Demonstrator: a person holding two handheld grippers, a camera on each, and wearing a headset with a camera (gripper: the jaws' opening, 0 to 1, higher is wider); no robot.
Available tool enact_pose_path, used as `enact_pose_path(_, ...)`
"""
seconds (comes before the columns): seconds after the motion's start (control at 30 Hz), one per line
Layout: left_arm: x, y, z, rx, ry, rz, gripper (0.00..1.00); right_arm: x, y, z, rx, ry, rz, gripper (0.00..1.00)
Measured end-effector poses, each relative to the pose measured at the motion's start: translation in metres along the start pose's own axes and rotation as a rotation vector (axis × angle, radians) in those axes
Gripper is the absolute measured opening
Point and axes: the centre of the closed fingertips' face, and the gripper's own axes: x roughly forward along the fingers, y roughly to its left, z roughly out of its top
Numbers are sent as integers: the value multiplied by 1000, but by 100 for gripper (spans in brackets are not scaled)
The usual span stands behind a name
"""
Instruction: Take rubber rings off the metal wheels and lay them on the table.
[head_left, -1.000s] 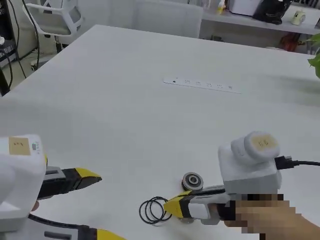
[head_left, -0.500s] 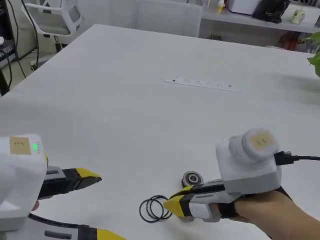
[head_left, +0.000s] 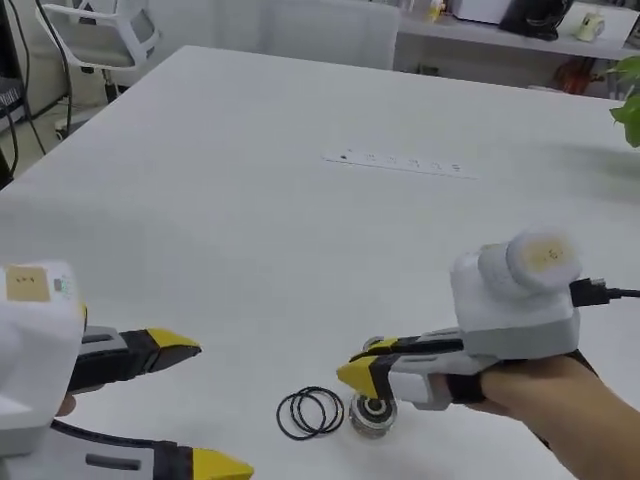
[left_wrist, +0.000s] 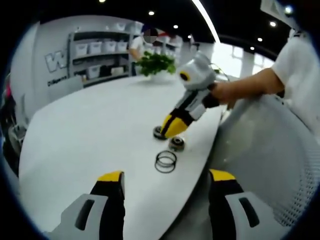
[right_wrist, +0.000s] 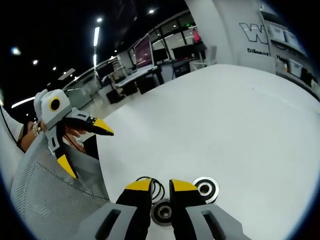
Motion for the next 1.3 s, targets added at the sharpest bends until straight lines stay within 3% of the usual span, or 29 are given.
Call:
enact_pose_path(0.23,0,2,5,82,29,-4,71,-17,-23,14,50,-76,-62,11)
enact_pose_path(0.4,-1,6,30,114,-13,-9,71,-30,-43,24,108,-138,-108,11)
enact_pose_path(0.7,5,17,78,202,-71,-25,71,-39,-59,20,177,-155,-157,10)
enact_pose_path(0.83,14,21,101,266,-77,-38,70,-39,-62,15,186,-138,-170,9)
enact_pose_path(1.03,36,24,138,343,-123,-87,70,-40,-67,10,202,-125,-187,9)
enact_pose_path(1.3,67,16,166,373,-160,-161,68,-43,-70,11,208,-136,-199,9)
